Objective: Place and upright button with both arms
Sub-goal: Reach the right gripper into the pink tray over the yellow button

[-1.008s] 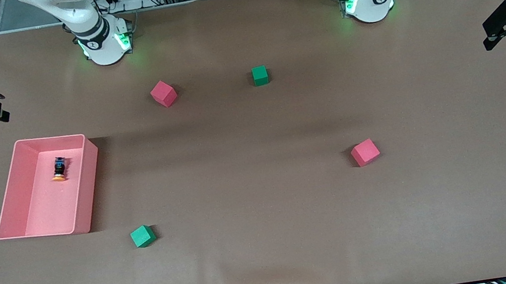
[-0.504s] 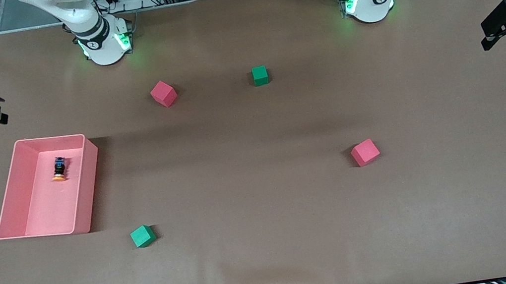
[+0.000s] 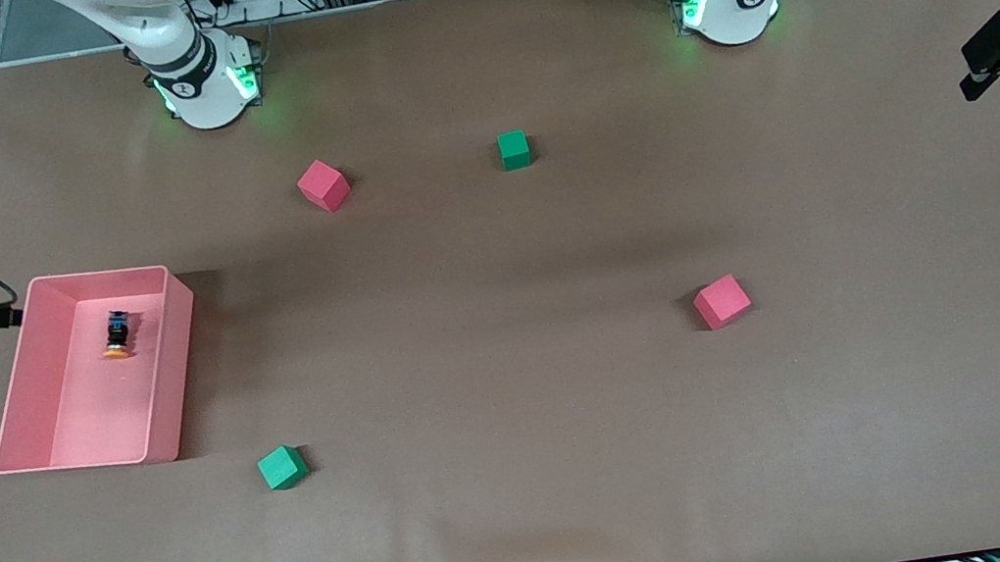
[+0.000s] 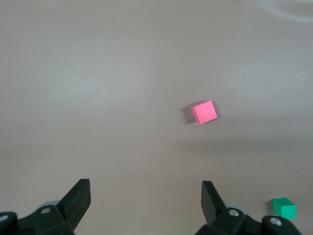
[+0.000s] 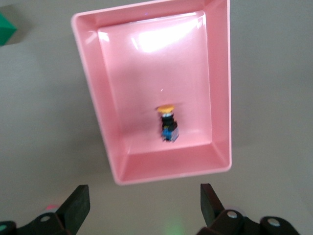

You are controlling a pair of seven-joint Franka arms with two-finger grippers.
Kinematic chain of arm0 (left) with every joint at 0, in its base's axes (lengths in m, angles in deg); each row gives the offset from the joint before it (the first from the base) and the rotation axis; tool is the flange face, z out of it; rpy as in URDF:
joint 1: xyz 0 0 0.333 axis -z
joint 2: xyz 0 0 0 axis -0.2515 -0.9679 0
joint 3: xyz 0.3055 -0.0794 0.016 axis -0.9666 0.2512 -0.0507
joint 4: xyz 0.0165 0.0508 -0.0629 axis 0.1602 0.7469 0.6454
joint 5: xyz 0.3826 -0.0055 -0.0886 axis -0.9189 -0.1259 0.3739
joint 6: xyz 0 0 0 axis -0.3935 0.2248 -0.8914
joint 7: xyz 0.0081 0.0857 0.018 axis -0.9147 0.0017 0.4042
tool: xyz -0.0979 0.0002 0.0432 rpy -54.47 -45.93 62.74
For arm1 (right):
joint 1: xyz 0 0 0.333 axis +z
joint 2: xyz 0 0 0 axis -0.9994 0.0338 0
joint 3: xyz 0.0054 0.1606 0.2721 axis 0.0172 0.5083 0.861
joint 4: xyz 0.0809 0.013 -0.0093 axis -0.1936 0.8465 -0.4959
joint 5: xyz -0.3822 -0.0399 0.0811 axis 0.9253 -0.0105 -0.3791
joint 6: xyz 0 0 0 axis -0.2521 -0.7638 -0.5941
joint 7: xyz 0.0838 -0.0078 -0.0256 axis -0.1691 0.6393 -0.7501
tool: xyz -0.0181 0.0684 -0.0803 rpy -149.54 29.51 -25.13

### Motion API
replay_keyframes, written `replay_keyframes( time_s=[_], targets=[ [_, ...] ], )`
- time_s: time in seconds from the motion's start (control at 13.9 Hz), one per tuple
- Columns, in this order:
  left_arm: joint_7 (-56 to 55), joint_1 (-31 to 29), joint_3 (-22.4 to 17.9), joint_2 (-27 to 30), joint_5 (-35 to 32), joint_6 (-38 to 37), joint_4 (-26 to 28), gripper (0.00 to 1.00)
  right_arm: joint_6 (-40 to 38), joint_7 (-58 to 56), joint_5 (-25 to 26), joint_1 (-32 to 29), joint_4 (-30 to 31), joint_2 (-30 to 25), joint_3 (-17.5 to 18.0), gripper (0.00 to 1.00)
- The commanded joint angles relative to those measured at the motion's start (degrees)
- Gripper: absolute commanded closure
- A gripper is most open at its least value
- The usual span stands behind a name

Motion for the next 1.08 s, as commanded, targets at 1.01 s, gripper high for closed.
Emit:
replay_keyframes(
  time_s=[1.01],
  targets=[
    [-0.6,-0.4,0.5,0.3,1.0,-0.1,0.5,0.00,32.6,-4.6,1.1,-3.6,23.7,4.6,0.9,0.00]
  ],
)
